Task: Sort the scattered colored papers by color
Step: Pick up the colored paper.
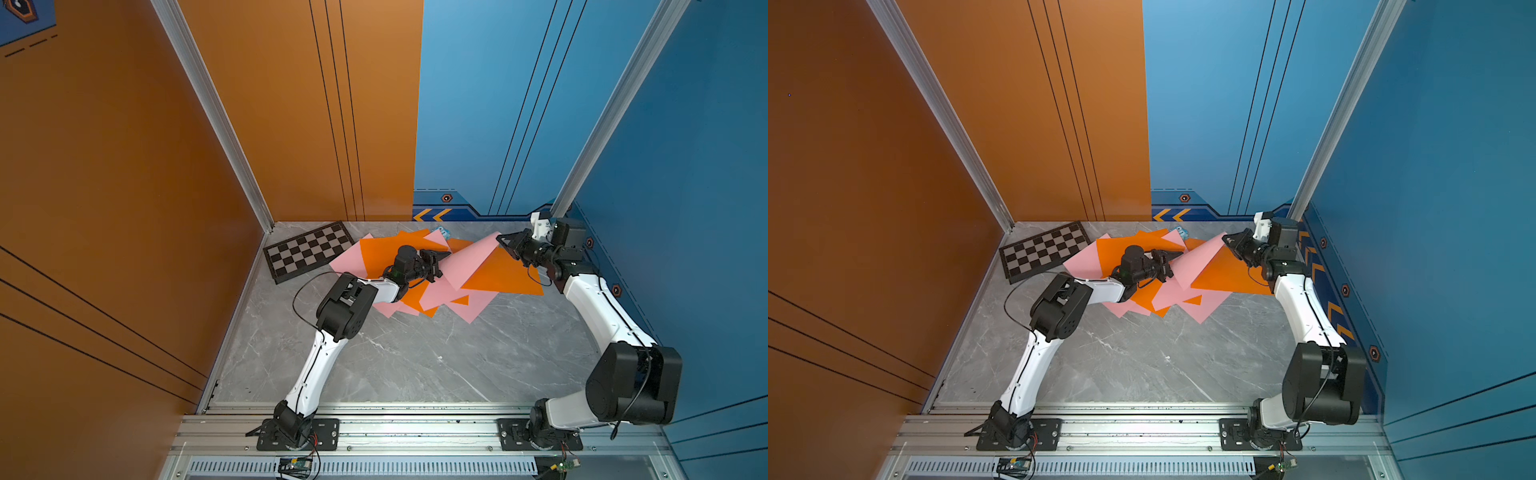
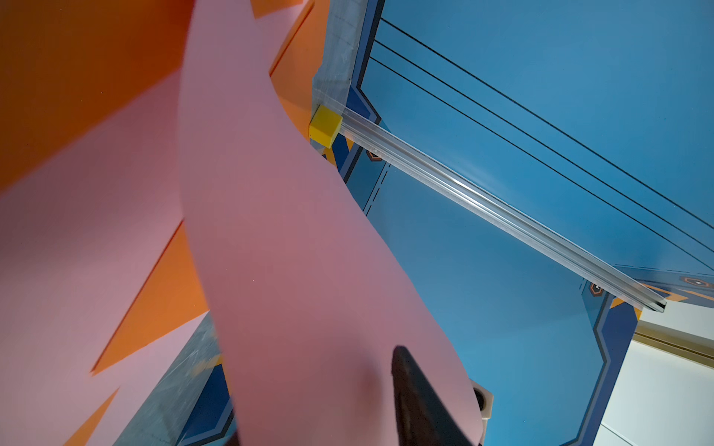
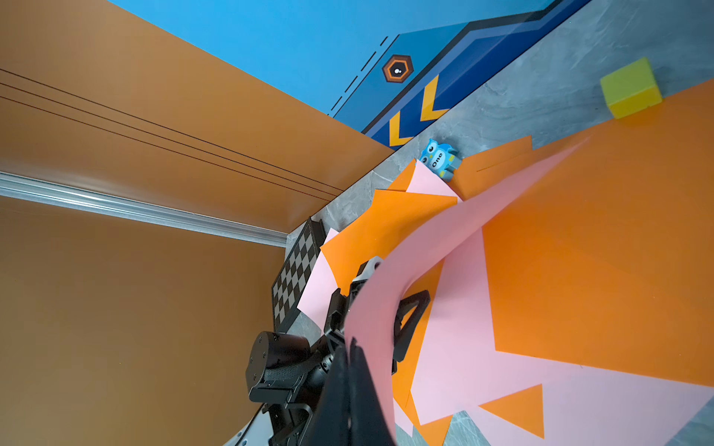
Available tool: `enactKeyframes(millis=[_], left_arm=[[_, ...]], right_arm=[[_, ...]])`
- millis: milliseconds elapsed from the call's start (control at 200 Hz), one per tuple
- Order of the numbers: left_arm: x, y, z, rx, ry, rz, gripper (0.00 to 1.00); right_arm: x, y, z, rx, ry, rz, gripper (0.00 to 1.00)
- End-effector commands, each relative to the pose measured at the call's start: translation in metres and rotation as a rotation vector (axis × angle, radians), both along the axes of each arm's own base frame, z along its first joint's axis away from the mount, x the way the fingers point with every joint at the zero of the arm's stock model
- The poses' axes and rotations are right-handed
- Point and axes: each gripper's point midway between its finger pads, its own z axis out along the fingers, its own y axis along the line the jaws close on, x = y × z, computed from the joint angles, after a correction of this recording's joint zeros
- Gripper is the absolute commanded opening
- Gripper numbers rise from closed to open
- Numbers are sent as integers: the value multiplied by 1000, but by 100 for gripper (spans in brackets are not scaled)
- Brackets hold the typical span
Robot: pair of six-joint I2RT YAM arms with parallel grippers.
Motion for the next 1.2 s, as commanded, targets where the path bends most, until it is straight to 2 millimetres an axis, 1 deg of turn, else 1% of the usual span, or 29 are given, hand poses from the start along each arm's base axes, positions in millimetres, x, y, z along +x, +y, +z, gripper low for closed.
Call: enactKeyframes(millis=[0,150,280,360,581,736,761,816,861,976,1046,1066,1081,1141,1196], left_arm=[[-4,5,-5,-10,14,-21,42],[-4,15,-5,-7,18,-23,40],[-7,23,-4,2,20,-22,41],[-8,27,-4,9,18,-19,38],[-12,27,-4,11,16,-31,13],[-12,24,2,8,-4,-48,0],[-12,24,4,8,-12,-51,0],[-13,25,8,9,-26,-59,0],[-13,27,13,11,-44,-68,0],[-16,32,25,21,-111,-112,0],[-21,33,36,22,-165,-164,0],[-23,33,39,24,-184,-182,0],[-23,34,42,25,-197,-191,0],[-30,36,44,32,-225,-228,0],[-38,37,46,51,-264,-263,0]], right_arm=[[-11,-4,0,-24,-3,-4,0],[-20,-6,-5,-23,10,-11,0],[-29,-7,-13,-25,26,-18,0],[-35,-7,-19,-22,41,-18,0],[-47,-5,-36,-22,74,-16,0],[-56,-8,-43,-32,93,-23,0],[-58,-9,-44,-35,96,-25,2],[-61,-12,-47,-42,105,-33,7],[-64,-14,-49,-46,111,-41,16],[-67,-25,-52,-54,122,-79,51],[-68,-31,-51,-60,125,-100,66],[-68,-33,-51,-63,123,-106,76],[-68,-35,-51,-62,125,-112,80],[-68,-40,-51,-65,129,-129,88],[-67,-45,-51,-65,132,-142,93]])
